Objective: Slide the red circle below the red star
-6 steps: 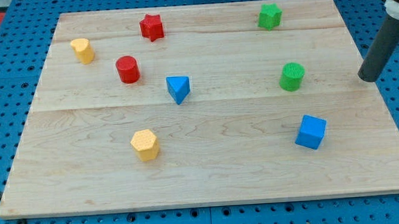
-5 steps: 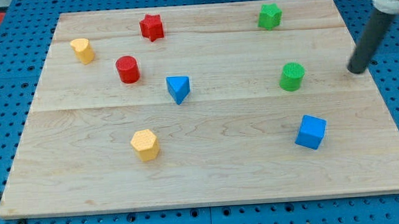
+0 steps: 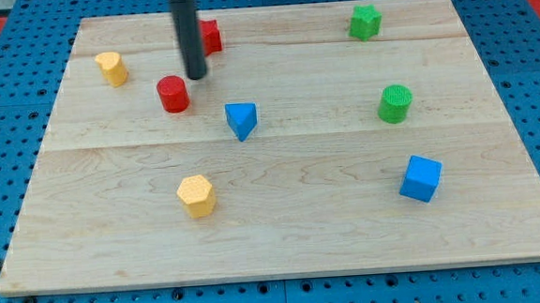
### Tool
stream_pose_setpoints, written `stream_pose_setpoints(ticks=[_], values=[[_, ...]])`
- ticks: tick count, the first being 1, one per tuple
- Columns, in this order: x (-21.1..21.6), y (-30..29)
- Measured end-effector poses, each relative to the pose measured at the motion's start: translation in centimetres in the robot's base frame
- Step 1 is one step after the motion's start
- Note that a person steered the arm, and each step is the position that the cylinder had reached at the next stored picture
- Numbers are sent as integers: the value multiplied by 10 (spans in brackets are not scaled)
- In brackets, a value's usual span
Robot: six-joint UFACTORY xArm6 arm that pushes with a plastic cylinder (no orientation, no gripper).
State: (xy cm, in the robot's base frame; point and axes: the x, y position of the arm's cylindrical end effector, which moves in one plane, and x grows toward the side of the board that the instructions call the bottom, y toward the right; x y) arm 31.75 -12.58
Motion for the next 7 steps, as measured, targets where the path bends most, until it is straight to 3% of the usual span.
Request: stream_pose_setpoints(ticks=[1,2,6,7], values=[[18,-34],[66,-49],[50,23],[128,12]])
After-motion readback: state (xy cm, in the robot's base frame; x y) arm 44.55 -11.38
